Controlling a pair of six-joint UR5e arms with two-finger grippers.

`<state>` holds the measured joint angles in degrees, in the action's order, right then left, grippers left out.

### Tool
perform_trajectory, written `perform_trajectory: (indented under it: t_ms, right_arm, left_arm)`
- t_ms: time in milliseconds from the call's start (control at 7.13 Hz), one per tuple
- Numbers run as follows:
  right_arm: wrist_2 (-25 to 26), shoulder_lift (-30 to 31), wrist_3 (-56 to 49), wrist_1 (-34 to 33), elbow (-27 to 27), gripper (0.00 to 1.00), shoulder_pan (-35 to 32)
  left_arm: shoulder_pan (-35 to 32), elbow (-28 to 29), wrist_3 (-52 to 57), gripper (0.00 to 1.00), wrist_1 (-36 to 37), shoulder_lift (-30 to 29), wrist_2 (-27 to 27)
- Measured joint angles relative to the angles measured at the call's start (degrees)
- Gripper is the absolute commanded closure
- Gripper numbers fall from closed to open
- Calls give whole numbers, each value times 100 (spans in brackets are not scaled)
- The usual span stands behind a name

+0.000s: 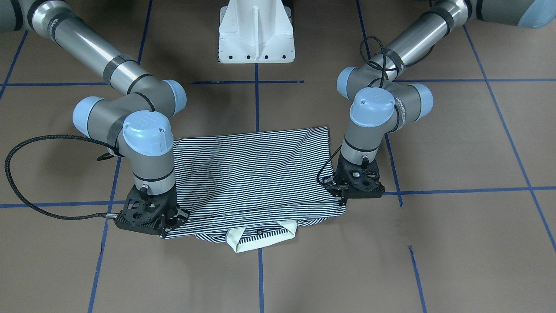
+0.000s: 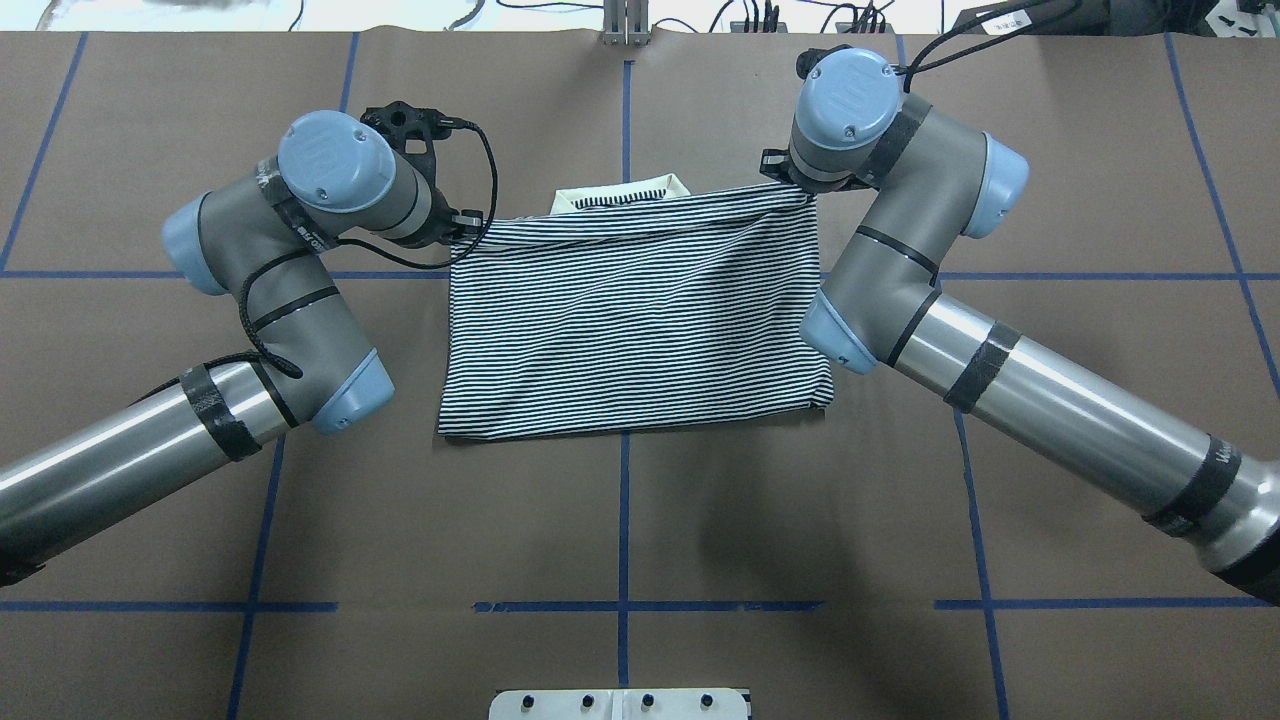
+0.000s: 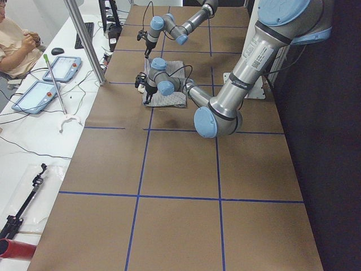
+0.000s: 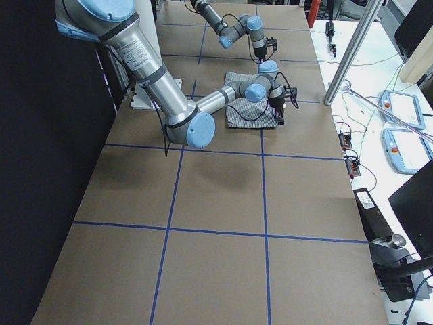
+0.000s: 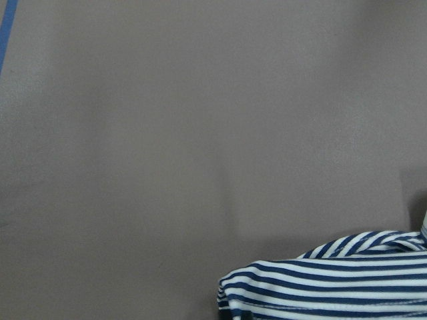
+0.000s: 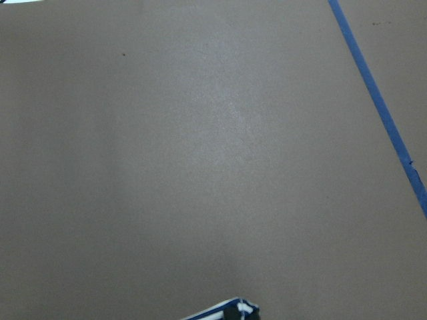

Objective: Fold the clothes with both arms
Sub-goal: 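Raise the right gripper away while the left gripper moves to the folded edge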

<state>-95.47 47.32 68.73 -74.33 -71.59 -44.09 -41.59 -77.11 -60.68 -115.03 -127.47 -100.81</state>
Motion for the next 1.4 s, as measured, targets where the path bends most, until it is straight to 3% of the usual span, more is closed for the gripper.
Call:
perform_trajectory:
  t_ms: [281, 561, 982, 1263, 1403]
  right_arm:
    - [101, -27, -199, 12, 41, 0, 59]
    - [-228, 100, -783, 177, -103, 0, -103]
    - [-1268, 1009, -1559, 233, -1293, 0, -531]
    - [-1464, 1256, -1629, 205, -1725, 0, -570]
    - [-1473, 1286, -1632, 201, -1772, 0, -572]
  left_arm:
    - [0, -120, 48, 0, -10, 61, -17]
    - [-15, -744, 502, 0, 36, 381, -86]
    - [46, -1711, 707, 1, -21, 1147, -348]
    - [428, -2341, 20, 61, -136, 1759, -430]
    - [729, -2449, -661, 80, -264, 1877, -276]
